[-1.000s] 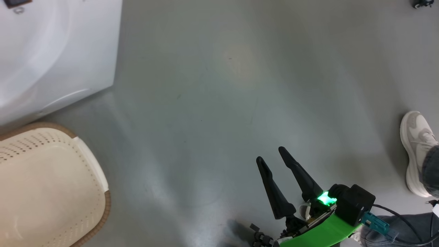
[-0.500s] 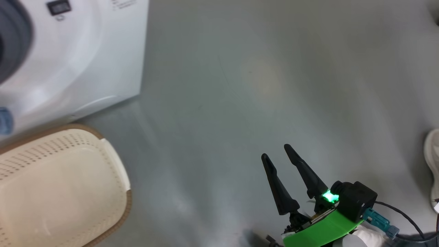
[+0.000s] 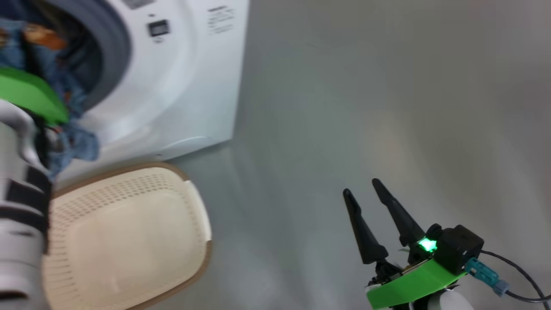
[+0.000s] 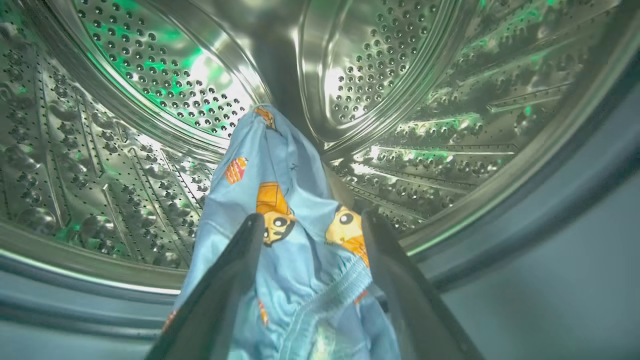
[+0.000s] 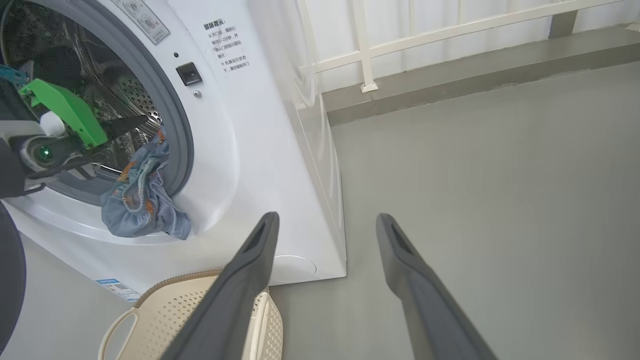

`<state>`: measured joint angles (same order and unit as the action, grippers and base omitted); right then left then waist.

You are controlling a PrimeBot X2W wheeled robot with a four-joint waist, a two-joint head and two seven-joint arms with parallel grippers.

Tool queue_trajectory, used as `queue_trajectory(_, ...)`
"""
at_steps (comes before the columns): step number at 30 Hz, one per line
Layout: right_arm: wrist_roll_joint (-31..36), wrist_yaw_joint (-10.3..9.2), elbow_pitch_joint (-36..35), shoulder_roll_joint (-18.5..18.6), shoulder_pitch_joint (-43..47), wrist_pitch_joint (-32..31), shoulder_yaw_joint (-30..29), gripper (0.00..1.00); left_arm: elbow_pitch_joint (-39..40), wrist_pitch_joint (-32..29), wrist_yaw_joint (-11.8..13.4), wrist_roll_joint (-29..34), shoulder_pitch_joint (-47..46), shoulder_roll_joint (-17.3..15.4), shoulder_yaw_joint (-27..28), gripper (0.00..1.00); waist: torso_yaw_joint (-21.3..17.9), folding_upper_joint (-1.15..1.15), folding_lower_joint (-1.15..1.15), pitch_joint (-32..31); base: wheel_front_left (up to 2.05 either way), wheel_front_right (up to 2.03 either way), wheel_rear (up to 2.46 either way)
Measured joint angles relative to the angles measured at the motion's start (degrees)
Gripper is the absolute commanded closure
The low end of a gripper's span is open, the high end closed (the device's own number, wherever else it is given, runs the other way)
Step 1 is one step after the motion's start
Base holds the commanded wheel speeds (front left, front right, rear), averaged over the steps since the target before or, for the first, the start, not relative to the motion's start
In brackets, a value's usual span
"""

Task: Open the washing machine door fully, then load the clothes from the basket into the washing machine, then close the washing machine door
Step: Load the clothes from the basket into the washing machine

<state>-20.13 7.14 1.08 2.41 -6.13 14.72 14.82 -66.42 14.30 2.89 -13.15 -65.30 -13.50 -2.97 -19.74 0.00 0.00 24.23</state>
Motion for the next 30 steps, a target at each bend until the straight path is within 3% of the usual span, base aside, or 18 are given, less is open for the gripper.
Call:
queue_trajectory(14,4.67,0.0,0.05,0.3,0.32,0.0,-5.72,0.0,24.54,0.33,-2.72,-1.03,26.61,9.31,-0.25,0.0,11.66,0.0,0.0,-5.48,0.0,0.0,0.0)
queue_trajectory(30,8.09,0.0,0.1,0.33,4.17,0.0,-9.61,0.0,39.86,0.33,-2.65,-1.75,47.49,11.35,-3.27,0.0,20.52,0.0,0.0,-12.23,0.0,0.0,0.0)
